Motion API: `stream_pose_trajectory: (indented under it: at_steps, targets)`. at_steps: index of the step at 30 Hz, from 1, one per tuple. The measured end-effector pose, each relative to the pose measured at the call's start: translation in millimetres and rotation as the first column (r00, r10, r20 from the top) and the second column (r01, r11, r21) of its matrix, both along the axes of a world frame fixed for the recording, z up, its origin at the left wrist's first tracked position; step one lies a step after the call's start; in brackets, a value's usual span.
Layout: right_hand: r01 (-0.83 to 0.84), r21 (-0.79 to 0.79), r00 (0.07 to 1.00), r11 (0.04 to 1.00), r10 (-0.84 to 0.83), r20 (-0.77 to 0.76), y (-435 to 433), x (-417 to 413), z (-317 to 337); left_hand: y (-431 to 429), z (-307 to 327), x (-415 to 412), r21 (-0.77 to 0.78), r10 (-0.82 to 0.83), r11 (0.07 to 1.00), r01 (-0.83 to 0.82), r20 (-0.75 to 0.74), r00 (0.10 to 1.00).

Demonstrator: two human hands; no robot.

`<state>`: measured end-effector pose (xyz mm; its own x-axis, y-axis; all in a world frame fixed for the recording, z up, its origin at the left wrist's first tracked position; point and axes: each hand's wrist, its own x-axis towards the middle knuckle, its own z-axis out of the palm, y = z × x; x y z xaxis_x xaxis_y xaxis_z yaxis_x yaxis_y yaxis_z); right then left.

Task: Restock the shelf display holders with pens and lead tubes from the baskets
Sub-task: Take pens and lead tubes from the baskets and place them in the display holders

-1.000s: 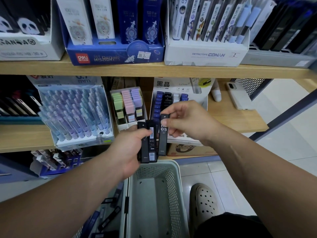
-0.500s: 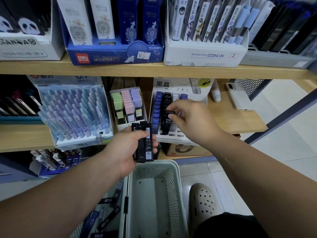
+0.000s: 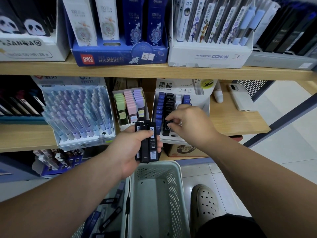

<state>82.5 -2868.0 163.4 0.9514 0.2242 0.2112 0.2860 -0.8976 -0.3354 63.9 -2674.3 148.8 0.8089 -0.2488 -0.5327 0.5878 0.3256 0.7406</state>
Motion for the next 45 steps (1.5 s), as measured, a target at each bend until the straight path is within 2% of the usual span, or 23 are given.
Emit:
stream_pose_trajectory:
  at_steps: [3,5,7,9,11,14,18,20,24,28,30,33,35,38,41,45]
  targets:
    - [0.003,-0.025,1.0,1.0,-0.004,-0.024,2,-1,2,0,1,-2,0.004,-0.045,0.999,0.045,0.027,0.999]
    - [0.025,0.027,1.0,0.999,-0.025,-0.02,1,-2,6,0,2,-2,0.011,-0.071,0.997,0.071,0.052,0.996]
    - [0.085,0.204,0.995,0.975,-0.074,-0.06,4,-2,13,0,3,-2,-0.007,-0.088,0.996,0.088,0.079,0.993]
    - [0.158,0.431,0.973,0.889,-0.065,-0.224,10,-2,20,-1,5,-3,-0.037,-0.106,0.993,0.11,0.107,0.989]
    - [0.198,0.54,0.928,0.818,0.021,-0.371,14,-5,23,-2,6,-4,-0.051,-0.125,0.99,0.132,0.129,0.984]
    - [0.233,0.593,0.897,0.771,0.066,-0.437,15,-8,25,-4,7,-5,-0.071,-0.132,0.987,0.142,0.125,0.983]
    - [0.365,0.723,0.885,0.587,0.021,-0.465,4,-5,31,-4,6,-5,-0.08,-0.138,0.986,0.145,0.094,0.986]
    - [0.39,0.753,0.89,0.531,-0.005,-0.457,-3,-4,31,-4,6,-5,-0.078,-0.153,0.984,0.16,0.088,0.984]
    - [0.395,0.755,0.88,0.524,0.019,-0.474,-9,-6,28,-5,4,-6,-0.065,-0.154,0.985,0.159,0.065,0.986]
    - [0.466,0.748,0.818,0.473,0.092,-0.568,-20,-3,31,-8,1,-5,-0.042,-0.133,0.99,0.136,0.064,0.989]
    - [0.486,0.719,0.782,0.497,0.12,-0.612,-25,-3,31,-9,1,-5,-0.024,-0.117,0.993,0.119,0.083,0.99]
    - [0.444,0.661,0.735,0.605,0.175,-0.655,-30,-6,29,-8,1,-4,-0.003,-0.104,0.994,0.105,0.112,0.988]
    - [0.384,0.64,0.696,0.665,0.247,-0.675,-30,-8,30,-8,-1,-4,0.027,-0.098,0.995,0.095,0.125,0.987]
    - [0.233,0.544,0.622,0.806,0.306,-0.721,-26,-10,34,-8,-2,-5,0.063,-0.079,0.996,0.07,0.15,0.986]
    - [0.183,0.573,0.511,0.798,0.421,-0.75,-17,-14,33,-10,-3,-6,0.055,-0.068,0.997,0.061,0.145,0.987]
    - [0.151,0.6,0.496,0.786,0.464,-0.734,-20,-12,33,-13,-2,-7,0.023,-0.075,0.997,0.073,0.091,0.993]
